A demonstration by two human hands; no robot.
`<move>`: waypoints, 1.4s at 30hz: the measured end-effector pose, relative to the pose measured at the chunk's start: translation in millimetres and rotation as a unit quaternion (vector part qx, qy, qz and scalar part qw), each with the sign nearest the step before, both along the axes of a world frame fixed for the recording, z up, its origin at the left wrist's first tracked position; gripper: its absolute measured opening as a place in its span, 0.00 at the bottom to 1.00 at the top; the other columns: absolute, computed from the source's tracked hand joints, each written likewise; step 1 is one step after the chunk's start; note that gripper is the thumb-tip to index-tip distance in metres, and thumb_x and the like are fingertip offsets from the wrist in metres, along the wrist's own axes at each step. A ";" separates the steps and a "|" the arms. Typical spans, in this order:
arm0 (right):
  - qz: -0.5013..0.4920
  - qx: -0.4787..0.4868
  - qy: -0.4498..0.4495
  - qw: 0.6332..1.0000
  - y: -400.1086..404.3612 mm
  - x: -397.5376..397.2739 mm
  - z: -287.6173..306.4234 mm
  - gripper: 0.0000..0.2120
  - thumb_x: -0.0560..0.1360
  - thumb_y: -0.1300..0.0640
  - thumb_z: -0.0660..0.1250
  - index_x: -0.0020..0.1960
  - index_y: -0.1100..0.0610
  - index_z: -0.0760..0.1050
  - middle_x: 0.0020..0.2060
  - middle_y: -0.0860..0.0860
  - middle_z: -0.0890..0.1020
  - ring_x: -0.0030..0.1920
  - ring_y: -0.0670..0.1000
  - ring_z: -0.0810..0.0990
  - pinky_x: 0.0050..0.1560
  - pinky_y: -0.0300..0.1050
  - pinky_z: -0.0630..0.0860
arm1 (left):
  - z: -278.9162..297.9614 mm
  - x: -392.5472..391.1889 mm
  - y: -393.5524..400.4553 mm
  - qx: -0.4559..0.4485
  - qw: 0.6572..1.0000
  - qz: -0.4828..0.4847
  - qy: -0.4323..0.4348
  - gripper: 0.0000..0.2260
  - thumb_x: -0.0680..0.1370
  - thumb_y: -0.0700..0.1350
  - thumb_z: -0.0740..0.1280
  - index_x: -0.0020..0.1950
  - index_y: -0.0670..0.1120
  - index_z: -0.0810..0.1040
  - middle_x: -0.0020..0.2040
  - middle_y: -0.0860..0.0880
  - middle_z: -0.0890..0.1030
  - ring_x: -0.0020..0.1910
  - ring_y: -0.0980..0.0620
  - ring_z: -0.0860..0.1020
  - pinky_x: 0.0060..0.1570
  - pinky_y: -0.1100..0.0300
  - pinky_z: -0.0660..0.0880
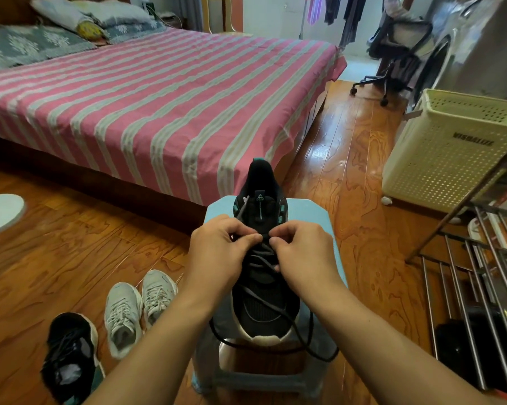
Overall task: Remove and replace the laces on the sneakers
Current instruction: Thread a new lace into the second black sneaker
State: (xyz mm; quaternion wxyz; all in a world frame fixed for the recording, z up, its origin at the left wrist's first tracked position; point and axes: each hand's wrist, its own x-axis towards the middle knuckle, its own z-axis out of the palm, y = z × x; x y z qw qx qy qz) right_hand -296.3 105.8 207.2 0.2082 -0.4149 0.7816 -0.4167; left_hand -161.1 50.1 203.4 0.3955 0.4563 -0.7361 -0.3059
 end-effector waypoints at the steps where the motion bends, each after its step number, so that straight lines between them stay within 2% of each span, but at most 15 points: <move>1: 0.003 0.002 0.016 1.000 -0.7 1.3 -0.3 0.05 0.75 0.58 0.71 0.45 0.48 0.83 0.40 0.47 0.84 0.38 0.53 0.85 0.45 0.52 0.83 | -1.9 0.3 2.5 -0.012 1.000 0.004 -0.006 0.03 0.72 0.43 0.79 0.41 0.49 0.87 0.38 0.55 0.81 0.41 0.59 0.79 0.42 0.64 0.74; 9: 0.051 -0.001 0.016 0.999 -0.1 -2.4 2.5 0.06 0.75 0.59 0.73 0.45 0.47 0.81 0.37 0.47 0.82 0.35 0.50 0.84 0.41 0.49 0.83 | 3.7 7.3 18.8 -0.157 0.973 -0.038 -0.167 0.06 0.80 0.44 0.69 0.52 0.47 0.87 0.47 0.52 0.78 0.42 0.49 0.79 0.38 0.49 0.79; 13: 0.060 -0.003 -0.007 0.998 2.8 -4.2 4.6 0.05 0.76 0.60 0.72 0.48 0.50 0.82 0.38 0.48 0.83 0.29 0.48 0.83 0.30 0.37 0.78 | 12.0 3.1 5.7 -0.116 0.984 0.010 -0.132 0.06 0.77 0.43 0.74 0.53 0.49 0.85 0.46 0.51 0.84 0.47 0.47 0.82 0.47 0.48 0.79; 16: 0.046 -0.008 -0.023 0.999 3.6 -6.2 4.9 0.06 0.75 0.60 0.73 0.46 0.49 0.83 0.38 0.48 0.84 0.30 0.47 0.83 0.28 0.34 0.76 | 14.5 -0.9 1.2 -0.109 0.987 0.013 -0.120 0.05 0.74 0.45 0.77 0.48 0.50 0.84 0.42 0.53 0.83 0.44 0.49 0.81 0.45 0.49 0.79; 23: 0.057 -0.008 0.018 0.998 5.0 -7.1 2.6 0.04 0.75 0.56 0.73 0.47 0.48 0.82 0.39 0.46 0.83 0.35 0.49 0.84 0.42 0.50 0.84 | 4.0 -5.4 3.4 -0.126 0.987 -0.033 -0.096 0.02 0.74 0.42 0.78 0.43 0.47 0.86 0.42 0.54 0.77 0.40 0.54 0.78 0.41 0.51 0.79; 26: 0.084 -0.001 0.021 0.996 4.0 -9.5 10.7 0.07 0.77 0.57 0.71 0.41 0.48 0.79 0.41 0.47 0.80 0.32 0.51 0.83 0.35 0.44 0.81 | 1.3 -3.8 5.2 -0.123 0.988 -0.035 -0.088 0.01 0.76 0.43 0.76 0.45 0.47 0.86 0.42 0.55 0.78 0.41 0.55 0.78 0.42 0.50 0.79; 28: 0.081 -0.004 0.014 0.997 2.6 -18.9 16.0 0.10 0.77 0.59 0.70 0.38 0.49 0.78 0.41 0.49 0.80 0.36 0.54 0.84 0.39 0.48 0.82 | 0.3 0.6 4.1 -0.118 0.988 -0.030 -0.090 0.03 0.79 0.44 0.72 0.47 0.46 0.86 0.43 0.54 0.78 0.43 0.54 0.78 0.44 0.49 0.78; 31: -0.102 -0.094 -0.159 0.978 1.6 -75.1 28.3 0.11 0.80 0.64 0.63 0.41 0.54 0.77 0.38 0.53 0.82 0.40 0.55 0.84 0.41 0.50 0.80 | -1.6 10.6 -3.0 -0.096 0.991 -0.020 -0.092 0.09 0.82 0.45 0.67 0.48 0.45 0.86 0.44 0.54 0.78 0.44 0.54 0.78 0.46 0.50 0.77; 33: -0.302 -0.211 -0.309 0.877 18.8 -130.0 41.8 0.11 0.80 0.66 0.57 0.45 0.57 0.76 0.44 0.56 0.82 0.35 0.50 0.83 0.34 0.43 0.78 | -0.6 15.1 -3.6 -0.079 0.992 -0.029 -0.091 0.10 0.83 0.46 0.65 0.47 0.47 0.85 0.44 0.55 0.77 0.44 0.57 0.77 0.46 0.57 0.75; 34: -0.369 -0.231 -0.328 0.839 29.4 -154.3 39.6 0.12 0.80 0.67 0.55 0.50 0.59 0.76 0.47 0.58 0.81 0.36 0.49 0.83 0.36 0.43 0.79 | 0.6 15.9 -2.3 -0.071 0.993 -0.035 -0.089 0.11 0.83 0.46 0.65 0.46 0.48 0.85 0.45 0.55 0.76 0.45 0.58 0.77 0.46 0.61 0.73; 35: -0.409 -0.178 -0.288 0.847 37.6 -170.0 34.1 0.13 0.79 0.66 0.56 0.58 0.61 0.76 0.52 0.60 0.81 0.43 0.52 0.85 0.43 0.46 0.80 | 1.7 15.9 -0.9 -0.061 0.994 -0.040 -0.085 0.11 0.83 0.45 0.64 0.46 0.49 0.85 0.45 0.55 0.76 0.45 0.59 0.77 0.46 0.64 0.72; 36: -0.410 -0.049 -0.194 0.890 39.8 -177.5 25.1 0.17 0.79 0.66 0.58 0.66 0.61 0.73 0.59 0.61 0.79 0.55 0.56 0.83 0.54 0.52 0.79 | 2.6 14.7 0.5 -0.050 0.995 -0.045 -0.077 0.11 0.83 0.45 0.64 0.46 0.50 0.85 0.45 0.56 0.77 0.46 0.59 0.77 0.46 0.67 0.71; 37: -0.365 0.069 -0.075 0.925 38.8 -174.9 18.1 0.21 0.79 0.64 0.61 0.71 0.60 0.70 0.66 0.61 0.76 0.64 0.60 0.77 0.62 0.55 0.75 | 3.4 12.9 1.8 -0.040 0.996 -0.050 -0.069 0.11 0.84 0.45 0.64 0.46 0.50 0.85 0.45 0.56 0.77 0.47 0.59 0.77 0.46 0.70 0.70; 39: -0.186 0.099 0.131 0.969 27.1 -142.8 18.9 0.23 0.79 0.59 0.65 0.73 0.57 0.69 0.69 0.58 0.73 0.68 0.59 0.72 0.68 0.53 0.69 | 4.9 10.7 2.8 -0.018 0.997 -0.054 -0.051 0.11 0.83 0.44 0.64 0.46 0.50 0.85 0.45 0.56 0.78 0.48 0.60 0.77 0.46 0.73 0.69; 42: 0.132 0.019 0.130 0.982 12.6 -69.0 22.3 0.18 0.80 0.52 0.67 0.68 0.54 0.75 0.60 0.50 0.80 0.60 0.47 0.76 0.60 0.41 0.69 | 7.3 11.7 2.5 0.016 0.998 -0.057 -0.018 0.12 0.83 0.43 0.64 0.45 0.48 0.86 0.45 0.55 0.79 0.48 0.59 0.78 0.45 0.71 0.70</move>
